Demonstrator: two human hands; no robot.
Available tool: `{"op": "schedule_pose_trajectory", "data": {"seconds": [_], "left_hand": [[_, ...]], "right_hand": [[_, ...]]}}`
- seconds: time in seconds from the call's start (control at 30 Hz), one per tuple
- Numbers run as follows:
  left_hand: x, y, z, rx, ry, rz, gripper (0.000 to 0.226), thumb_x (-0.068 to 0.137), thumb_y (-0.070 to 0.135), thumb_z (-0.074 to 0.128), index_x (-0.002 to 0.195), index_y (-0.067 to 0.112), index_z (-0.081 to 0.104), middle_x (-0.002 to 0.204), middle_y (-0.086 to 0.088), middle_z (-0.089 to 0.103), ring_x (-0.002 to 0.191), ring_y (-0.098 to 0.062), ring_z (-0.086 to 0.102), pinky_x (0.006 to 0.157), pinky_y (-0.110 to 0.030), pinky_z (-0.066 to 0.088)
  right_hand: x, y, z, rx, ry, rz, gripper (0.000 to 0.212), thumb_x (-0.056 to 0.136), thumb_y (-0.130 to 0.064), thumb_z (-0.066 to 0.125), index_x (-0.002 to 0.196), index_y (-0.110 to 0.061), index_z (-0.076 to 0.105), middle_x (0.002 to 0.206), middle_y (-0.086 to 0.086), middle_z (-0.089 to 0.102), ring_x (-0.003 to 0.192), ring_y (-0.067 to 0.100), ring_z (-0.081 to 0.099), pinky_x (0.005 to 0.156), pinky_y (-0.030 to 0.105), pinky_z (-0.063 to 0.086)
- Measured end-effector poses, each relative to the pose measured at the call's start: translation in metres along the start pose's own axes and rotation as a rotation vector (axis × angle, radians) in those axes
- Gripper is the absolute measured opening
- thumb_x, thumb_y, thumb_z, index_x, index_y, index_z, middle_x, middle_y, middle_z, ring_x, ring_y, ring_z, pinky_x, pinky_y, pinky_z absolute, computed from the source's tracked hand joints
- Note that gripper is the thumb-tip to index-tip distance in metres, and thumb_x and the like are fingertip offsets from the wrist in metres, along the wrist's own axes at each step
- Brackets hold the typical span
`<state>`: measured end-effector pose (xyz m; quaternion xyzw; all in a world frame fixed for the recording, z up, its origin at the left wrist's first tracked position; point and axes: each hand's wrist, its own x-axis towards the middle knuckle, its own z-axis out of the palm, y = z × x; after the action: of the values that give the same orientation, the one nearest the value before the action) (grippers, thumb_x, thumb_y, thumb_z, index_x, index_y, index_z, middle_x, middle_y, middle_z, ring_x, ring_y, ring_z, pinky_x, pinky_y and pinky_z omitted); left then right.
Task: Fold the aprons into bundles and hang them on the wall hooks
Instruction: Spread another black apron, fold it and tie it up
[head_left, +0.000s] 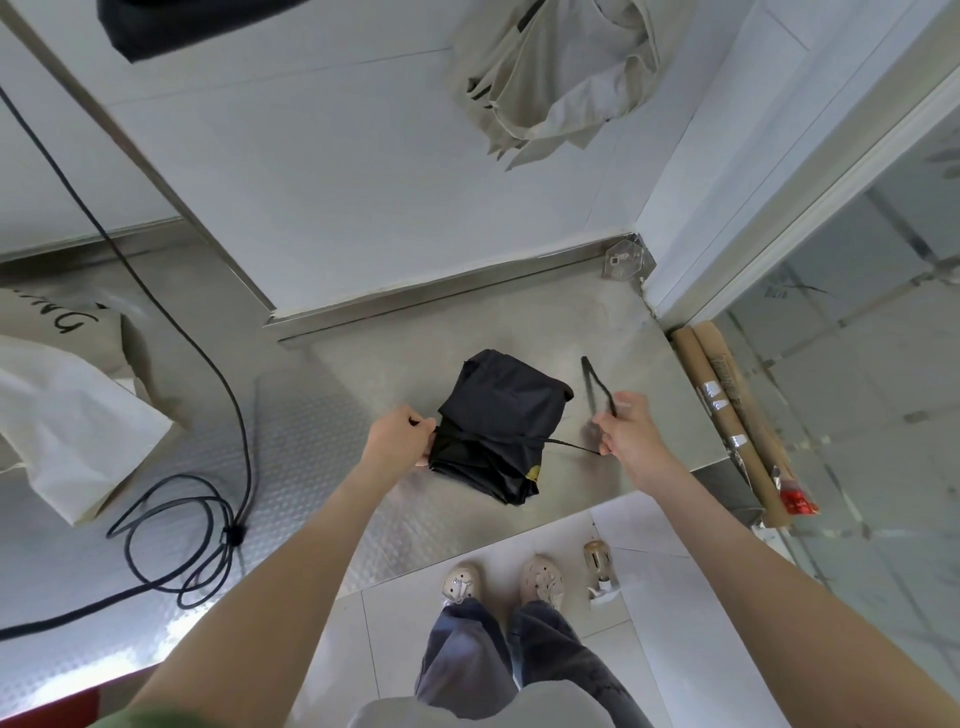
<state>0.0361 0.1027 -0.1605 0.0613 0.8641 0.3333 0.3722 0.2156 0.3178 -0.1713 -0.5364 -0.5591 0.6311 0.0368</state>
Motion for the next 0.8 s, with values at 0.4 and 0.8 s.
{"op": "schedule_pose_trajectory", "data": {"seconds": [0.4,0.8], "left_hand": [[-0.005,0.021,0.007,0.236,-0.288,0.18,0.029,0.087,0.022,0.062,0.064,0.018,0.044,0.064,0.002,0.047,0.065,-0.015,0.047,0.061,-0.027,0.034],[0.004,-0.005,-0.004,0.566,-0.289,0.367,0.018,0.086,0.012,0.062,0.079,0.018,0.047,0.088,0.002,0.04,0.103,-0.023,0.045,0.076,-0.022,0.035]], "right_hand": [[-0.029,-0.008,0.046,-1.008,-0.195,-0.766,0.036,0.09,-0.027,0.061,0.125,-0.019,0.057,0.134,0.001,0.046,0.128,0.023,0.035,0.103,0.028,0.021],[-0.023,0.013,0.05,-1.024,-0.378,-0.575,0.014,0.094,-0.019,0.057,0.101,-0.007,0.057,0.141,-0.003,0.042,0.127,0.016,0.038,0.096,0.028,0.033]]}}
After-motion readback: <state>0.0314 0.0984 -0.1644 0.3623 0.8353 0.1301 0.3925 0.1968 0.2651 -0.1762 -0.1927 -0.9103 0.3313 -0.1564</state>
